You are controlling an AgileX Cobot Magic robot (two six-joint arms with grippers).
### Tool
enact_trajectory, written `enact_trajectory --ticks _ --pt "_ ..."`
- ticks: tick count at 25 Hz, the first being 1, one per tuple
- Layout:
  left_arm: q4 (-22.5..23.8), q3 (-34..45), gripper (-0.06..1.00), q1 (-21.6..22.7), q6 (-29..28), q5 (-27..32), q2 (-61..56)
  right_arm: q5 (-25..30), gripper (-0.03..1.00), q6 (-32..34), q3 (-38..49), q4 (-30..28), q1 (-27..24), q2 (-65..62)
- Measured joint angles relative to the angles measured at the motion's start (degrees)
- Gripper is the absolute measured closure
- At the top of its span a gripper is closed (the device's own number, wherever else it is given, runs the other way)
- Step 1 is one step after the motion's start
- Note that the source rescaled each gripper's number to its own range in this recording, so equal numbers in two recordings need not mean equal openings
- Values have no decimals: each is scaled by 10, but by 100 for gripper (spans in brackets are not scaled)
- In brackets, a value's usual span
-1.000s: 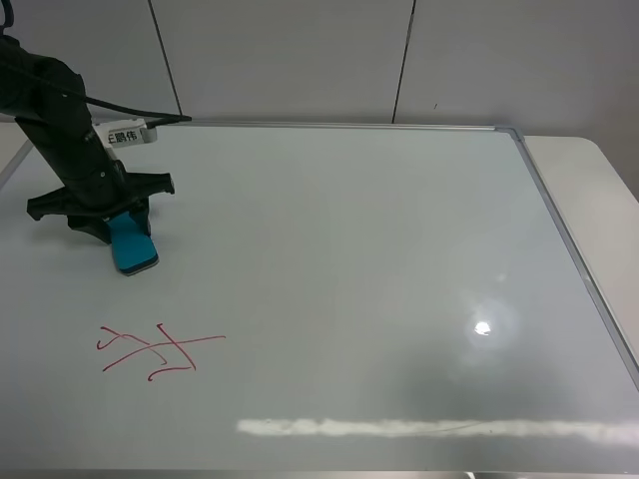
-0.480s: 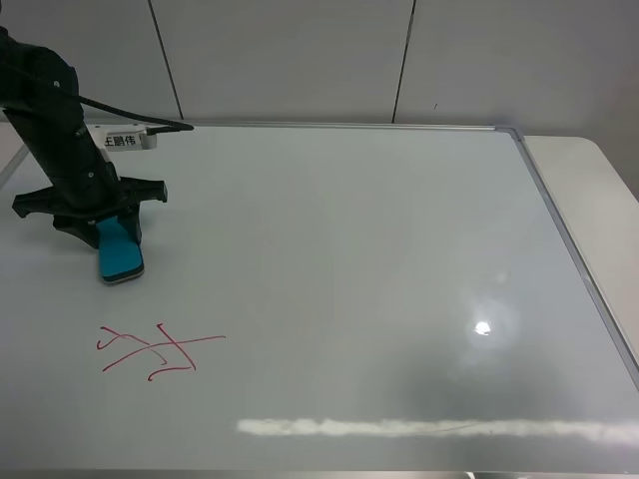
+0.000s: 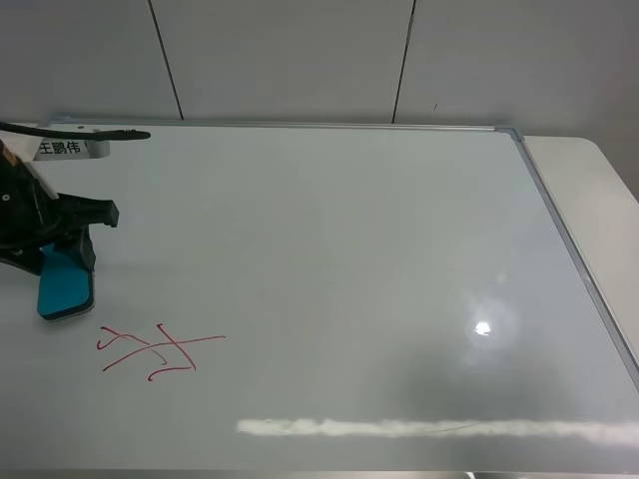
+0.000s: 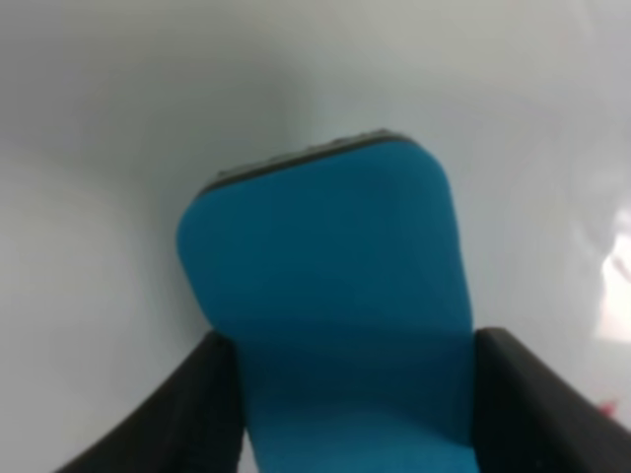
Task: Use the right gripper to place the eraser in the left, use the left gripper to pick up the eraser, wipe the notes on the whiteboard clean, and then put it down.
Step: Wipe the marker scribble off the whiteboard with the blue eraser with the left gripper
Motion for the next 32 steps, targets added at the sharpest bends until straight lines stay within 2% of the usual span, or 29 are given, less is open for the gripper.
enact_trajectory --ticks 4,7,16,19,24,29,32 --pt "1 57 94 17 1 -2 -34 0 -3 0 0 0 0 0" --pt "1 92 94 23 1 -28 -40 0 -3 0 0 0 0 0" --pt "1 197 94 24 1 -184 -38 0 -3 0 0 0 0 0" --pt "1 209 94 24 1 -214 -19 0 -3 0 0 0 0 0" --pt "1 208 94 24 -1 -228 9 0 -3 0 0 0 0 0" --pt "14 201 94 -11 -5 -238 39 0 -3 0 0 0 0 0" --pt "-1 193 94 -64 -12 -271 50 0 -3 0 0 0 0 0"
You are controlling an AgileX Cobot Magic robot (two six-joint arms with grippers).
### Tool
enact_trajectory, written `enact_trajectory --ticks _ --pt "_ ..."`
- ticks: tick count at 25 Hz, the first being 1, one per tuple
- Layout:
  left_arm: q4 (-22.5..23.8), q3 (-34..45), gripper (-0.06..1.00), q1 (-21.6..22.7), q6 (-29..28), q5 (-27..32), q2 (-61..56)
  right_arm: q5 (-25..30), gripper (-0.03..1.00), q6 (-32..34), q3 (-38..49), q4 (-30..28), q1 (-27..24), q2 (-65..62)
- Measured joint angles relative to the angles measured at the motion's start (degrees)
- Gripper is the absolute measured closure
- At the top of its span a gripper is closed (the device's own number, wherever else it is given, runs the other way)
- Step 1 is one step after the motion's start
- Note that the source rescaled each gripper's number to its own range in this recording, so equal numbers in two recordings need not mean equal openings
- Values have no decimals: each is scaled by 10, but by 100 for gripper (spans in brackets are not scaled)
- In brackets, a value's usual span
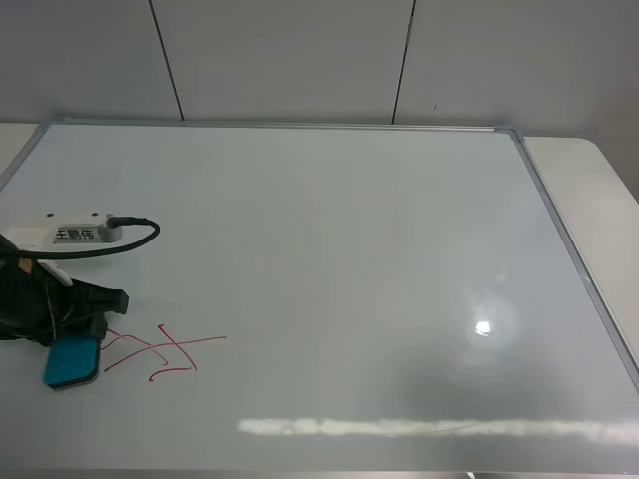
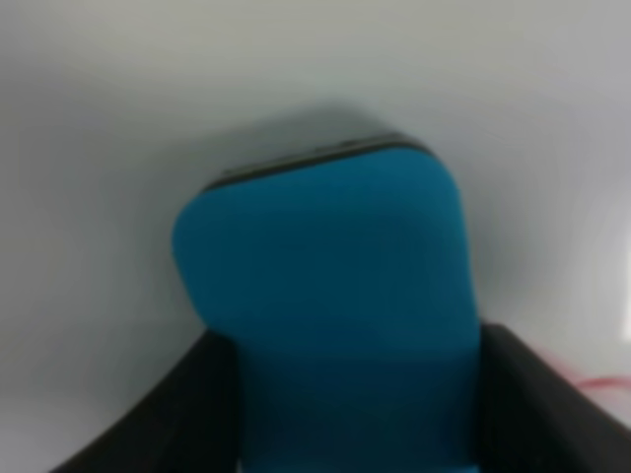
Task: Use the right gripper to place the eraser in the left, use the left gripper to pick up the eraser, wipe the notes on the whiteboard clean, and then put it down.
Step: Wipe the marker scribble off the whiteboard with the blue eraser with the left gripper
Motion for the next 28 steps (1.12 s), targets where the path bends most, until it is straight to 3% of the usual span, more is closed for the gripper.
enact_trajectory --ticks 4,5,10,14,19,25,28 --pt "-46 -23 94 -82 -1 -17 13 0 -3 0 0 0 0 0" --pt "-46 -23 94 -82 -1 -17 13 0 -3 0 0 0 0 0" --pt "-130 -70 94 -223 -1 13 28 0 -3 0 0 0 0 0" --pt "-157 -81 94 -289 8 21 34 0 -3 0 0 0 0 0" --pt "-159 -82 94 -287 17 21 39 0 -3 0 0 0 0 0" --pt "-102 -88 94 -177 18 58 40 0 -3 0 0 0 0 0" --pt "-72 -88 94 -145 18 65 40 0 -3 0 0 0 0 0"
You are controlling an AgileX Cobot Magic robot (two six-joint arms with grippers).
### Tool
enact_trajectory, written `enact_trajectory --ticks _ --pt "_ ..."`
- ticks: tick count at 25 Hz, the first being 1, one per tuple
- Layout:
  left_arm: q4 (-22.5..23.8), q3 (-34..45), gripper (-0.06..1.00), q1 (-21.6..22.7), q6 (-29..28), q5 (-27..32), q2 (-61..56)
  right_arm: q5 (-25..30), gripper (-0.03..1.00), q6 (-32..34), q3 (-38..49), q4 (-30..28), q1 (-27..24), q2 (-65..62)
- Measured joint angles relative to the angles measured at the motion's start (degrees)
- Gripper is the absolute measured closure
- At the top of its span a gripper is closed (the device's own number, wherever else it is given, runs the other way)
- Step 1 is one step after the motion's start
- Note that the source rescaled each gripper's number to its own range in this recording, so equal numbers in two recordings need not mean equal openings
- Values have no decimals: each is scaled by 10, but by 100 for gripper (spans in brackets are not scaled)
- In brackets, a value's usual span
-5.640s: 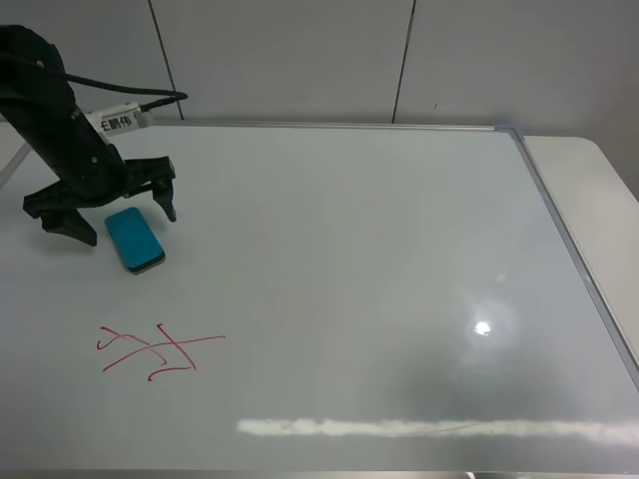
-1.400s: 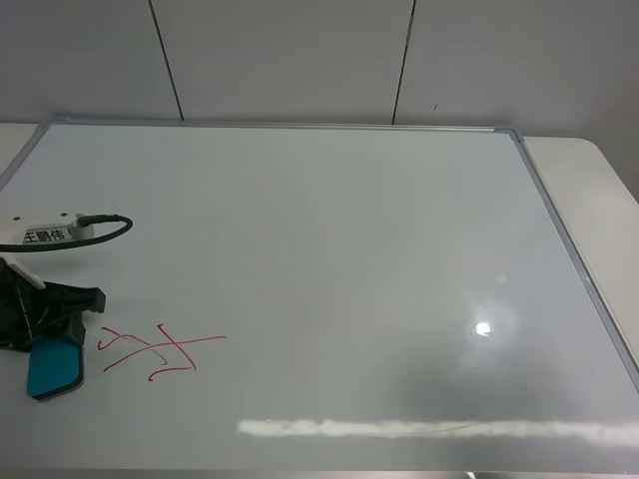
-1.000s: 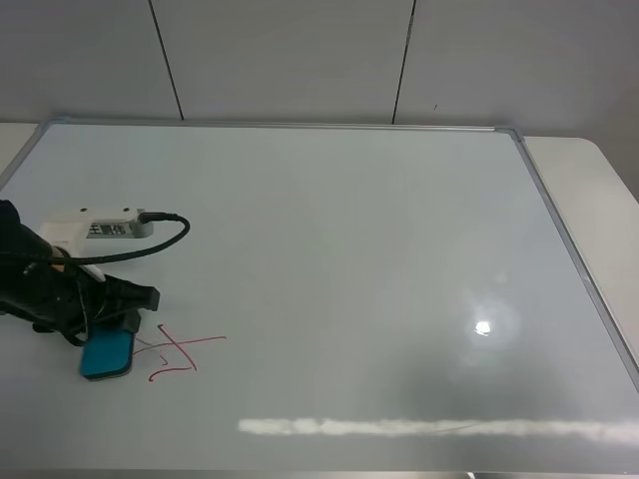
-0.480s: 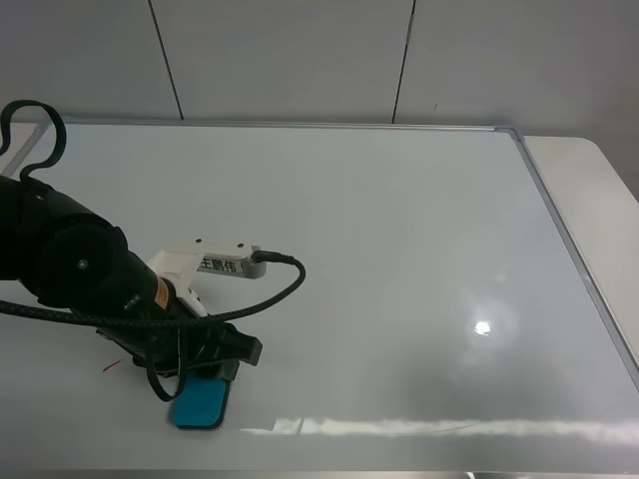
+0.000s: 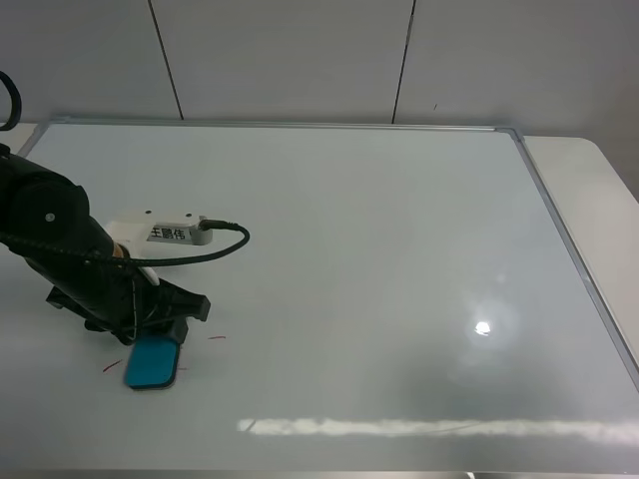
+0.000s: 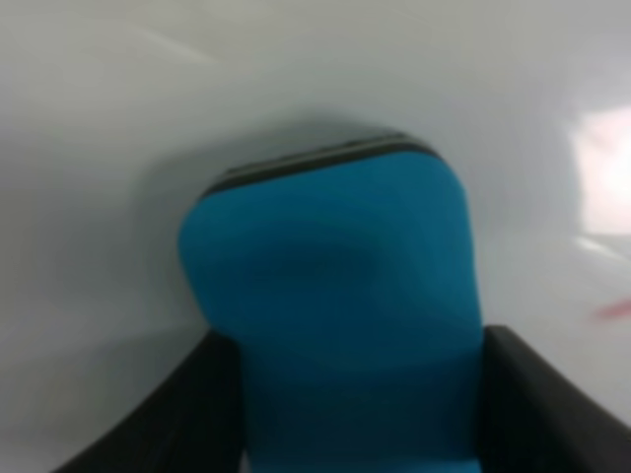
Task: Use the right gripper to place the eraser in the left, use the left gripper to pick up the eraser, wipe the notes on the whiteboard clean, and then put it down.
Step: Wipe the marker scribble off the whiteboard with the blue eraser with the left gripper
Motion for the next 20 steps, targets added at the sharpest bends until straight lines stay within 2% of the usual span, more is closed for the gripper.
enact_trajectory --ticks 5,8,10,13,15,17,20 --pt "64 12 94 81 -18 -1 -2 0 -3 0 0 0 0 0" --pt "75 36 94 133 -27 -25 -9 0 -3 0 0 0 0 0" --pt "75 51 94 137 -30 -45 -16 0 -3 0 0 0 0 0" --pt "76 81 94 130 -44 -88 -31 0 -3 0 0 0 0 0" --pt "80 107 94 108 -59 -118 -47 0 -3 0 0 0 0 0" --pt "71 130 94 72 -69 -120 -70 0 -3 0 0 0 0 0" --pt "33 148 94 8 -82 -89 -104 0 -3 0 0 0 0 0"
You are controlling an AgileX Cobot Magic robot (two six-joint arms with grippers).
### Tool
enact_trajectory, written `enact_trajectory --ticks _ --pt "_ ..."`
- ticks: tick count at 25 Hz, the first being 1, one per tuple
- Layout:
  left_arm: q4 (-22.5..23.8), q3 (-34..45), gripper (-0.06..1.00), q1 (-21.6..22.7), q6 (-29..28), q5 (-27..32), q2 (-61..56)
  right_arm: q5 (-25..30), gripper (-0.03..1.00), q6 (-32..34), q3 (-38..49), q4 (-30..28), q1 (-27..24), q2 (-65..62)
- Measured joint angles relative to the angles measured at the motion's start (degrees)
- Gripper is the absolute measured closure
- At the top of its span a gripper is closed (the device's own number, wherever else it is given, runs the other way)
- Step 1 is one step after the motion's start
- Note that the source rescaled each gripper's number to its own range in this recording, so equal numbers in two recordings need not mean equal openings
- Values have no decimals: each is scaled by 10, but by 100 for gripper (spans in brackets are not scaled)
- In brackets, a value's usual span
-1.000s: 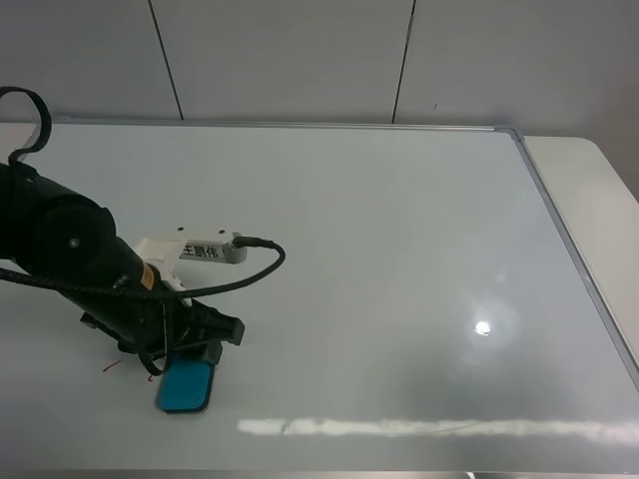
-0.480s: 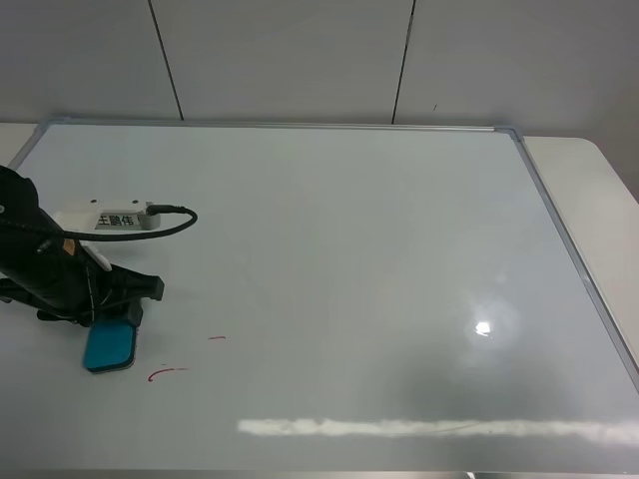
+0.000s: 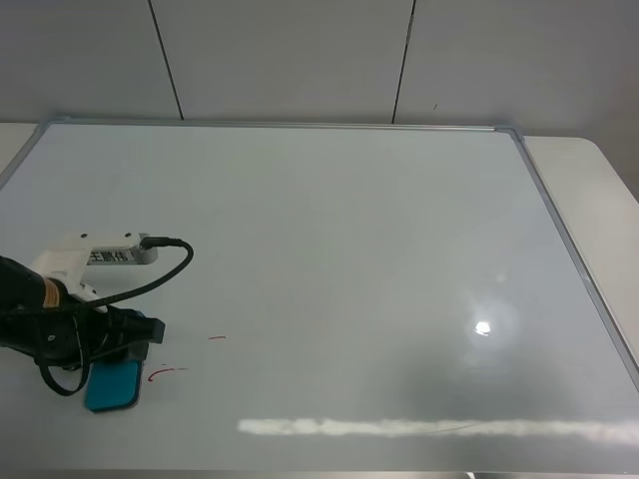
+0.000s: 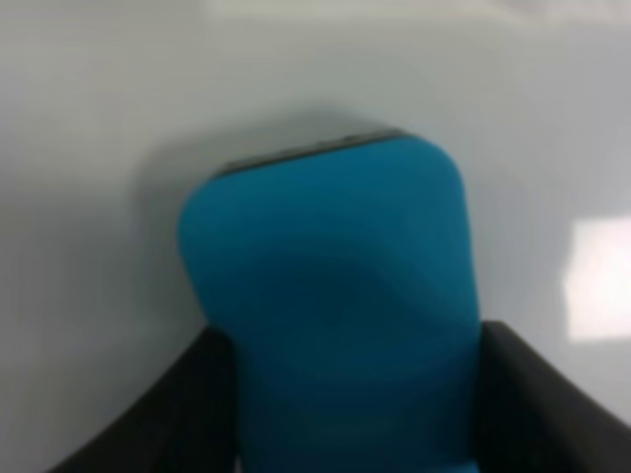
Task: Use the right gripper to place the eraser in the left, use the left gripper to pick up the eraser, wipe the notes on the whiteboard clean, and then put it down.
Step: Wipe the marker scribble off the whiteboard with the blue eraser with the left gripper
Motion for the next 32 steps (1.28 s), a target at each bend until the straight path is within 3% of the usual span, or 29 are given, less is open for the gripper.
enact_trajectory --ticks 5,8,17,25,32 --pt "-61 12 94 -101 -17 35 -27 0 -3 0 0 0 0 0" --pt "-72 12 94 -127 -19 33 -22 0 -3 0 0 0 0 0" --pt "-70 -18 94 -130 -20 37 12 0 -3 0 0 0 0 0" --pt "-14 -148 93 -132 1 97 129 0 -3 0 0 0 0 0" --pt "12 -291 93 -132 48 106 211 0 -3 0 0 0 0 0"
